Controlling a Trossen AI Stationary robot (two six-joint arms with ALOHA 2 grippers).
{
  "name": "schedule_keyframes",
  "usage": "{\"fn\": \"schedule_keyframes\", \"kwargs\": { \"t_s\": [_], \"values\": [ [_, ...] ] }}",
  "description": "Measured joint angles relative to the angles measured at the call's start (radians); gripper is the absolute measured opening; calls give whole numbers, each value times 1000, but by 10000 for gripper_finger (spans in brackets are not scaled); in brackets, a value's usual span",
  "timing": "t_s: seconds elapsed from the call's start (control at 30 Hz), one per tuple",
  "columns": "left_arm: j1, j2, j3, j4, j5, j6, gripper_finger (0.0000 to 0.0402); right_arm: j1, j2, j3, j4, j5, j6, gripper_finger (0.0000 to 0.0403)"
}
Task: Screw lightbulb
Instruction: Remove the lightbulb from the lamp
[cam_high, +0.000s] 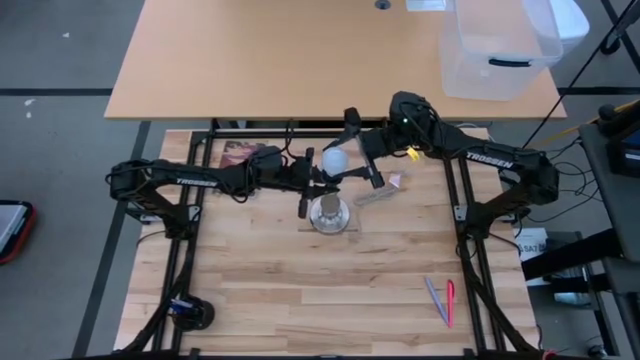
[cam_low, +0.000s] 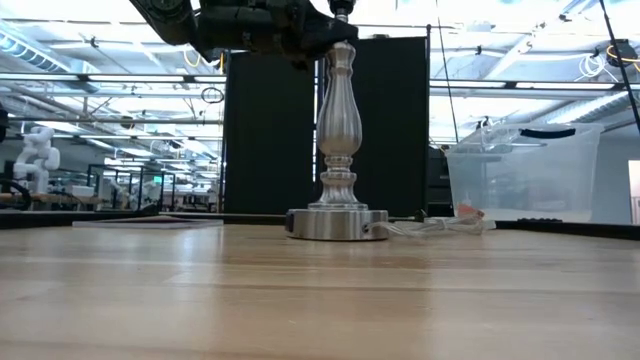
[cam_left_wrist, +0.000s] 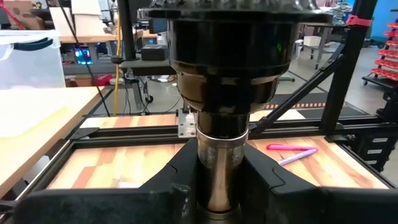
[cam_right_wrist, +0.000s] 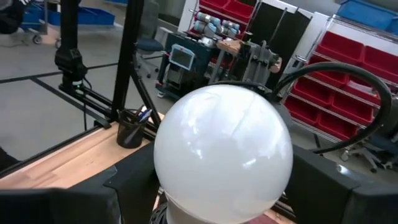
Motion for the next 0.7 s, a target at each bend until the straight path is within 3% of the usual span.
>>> {"fn": "schedule_keyframes", "kwargs": {
  "t_s": [0.7],
  "values": [
    [-16,0,-1,-8,185,20,72,91,98,1,222,-109,123,288]
  ]
}}
